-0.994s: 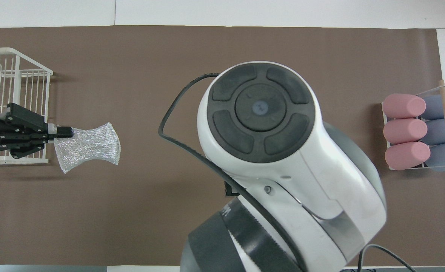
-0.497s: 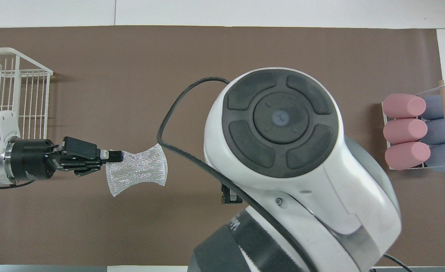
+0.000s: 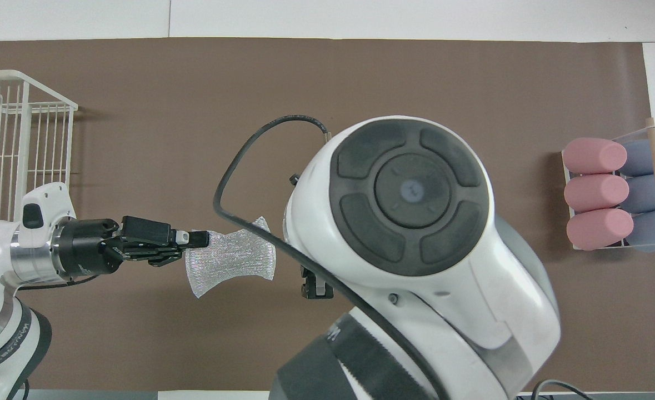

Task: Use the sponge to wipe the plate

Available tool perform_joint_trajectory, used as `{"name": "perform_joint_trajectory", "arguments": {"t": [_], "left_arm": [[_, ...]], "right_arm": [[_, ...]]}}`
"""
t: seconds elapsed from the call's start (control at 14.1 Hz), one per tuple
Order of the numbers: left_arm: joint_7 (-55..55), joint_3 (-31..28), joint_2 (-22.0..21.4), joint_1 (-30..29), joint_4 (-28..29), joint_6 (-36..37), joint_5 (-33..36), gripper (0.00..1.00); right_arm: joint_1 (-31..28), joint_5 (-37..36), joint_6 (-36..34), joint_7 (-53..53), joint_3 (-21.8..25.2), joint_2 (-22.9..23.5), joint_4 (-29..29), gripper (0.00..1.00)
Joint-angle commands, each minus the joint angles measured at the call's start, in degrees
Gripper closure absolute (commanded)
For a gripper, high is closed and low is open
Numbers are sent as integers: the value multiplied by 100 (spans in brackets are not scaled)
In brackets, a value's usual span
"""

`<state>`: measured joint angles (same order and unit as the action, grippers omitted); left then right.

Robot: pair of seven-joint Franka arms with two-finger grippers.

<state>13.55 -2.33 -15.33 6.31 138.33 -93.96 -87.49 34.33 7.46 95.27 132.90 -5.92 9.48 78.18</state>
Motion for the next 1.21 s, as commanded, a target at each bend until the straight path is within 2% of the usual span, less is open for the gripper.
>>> {"name": "perform_joint_trajectory", "arguments": {"t": [0.0, 0.14, 0.64, 0.92, 1.07, 1.14], "left_arm": [[104, -75, -31, 520, 106, -351, -260, 100], [104, -75, -31, 521, 132, -360, -260, 100], [104, -75, -40, 495, 133, -290, -251, 100], [95, -75, -40, 486, 133, -281, -233, 100], [95, -75, -40, 486, 133, -272, -216, 100], [95, -75, -40, 486, 133, -272, -207, 100]], "right_arm": [[257, 54, 640, 385, -14, -438, 803, 0], [399, 72, 879, 386, -14, -605, 1154, 0], [399, 63, 932, 324, -14, -789, 1524, 0], [574, 63, 1397, 324, -23, -895, 1902, 1], [584, 63, 1503, 315, -23, -895, 1920, 9], [584, 63, 1503, 307, -23, -895, 1920, 19]]}}
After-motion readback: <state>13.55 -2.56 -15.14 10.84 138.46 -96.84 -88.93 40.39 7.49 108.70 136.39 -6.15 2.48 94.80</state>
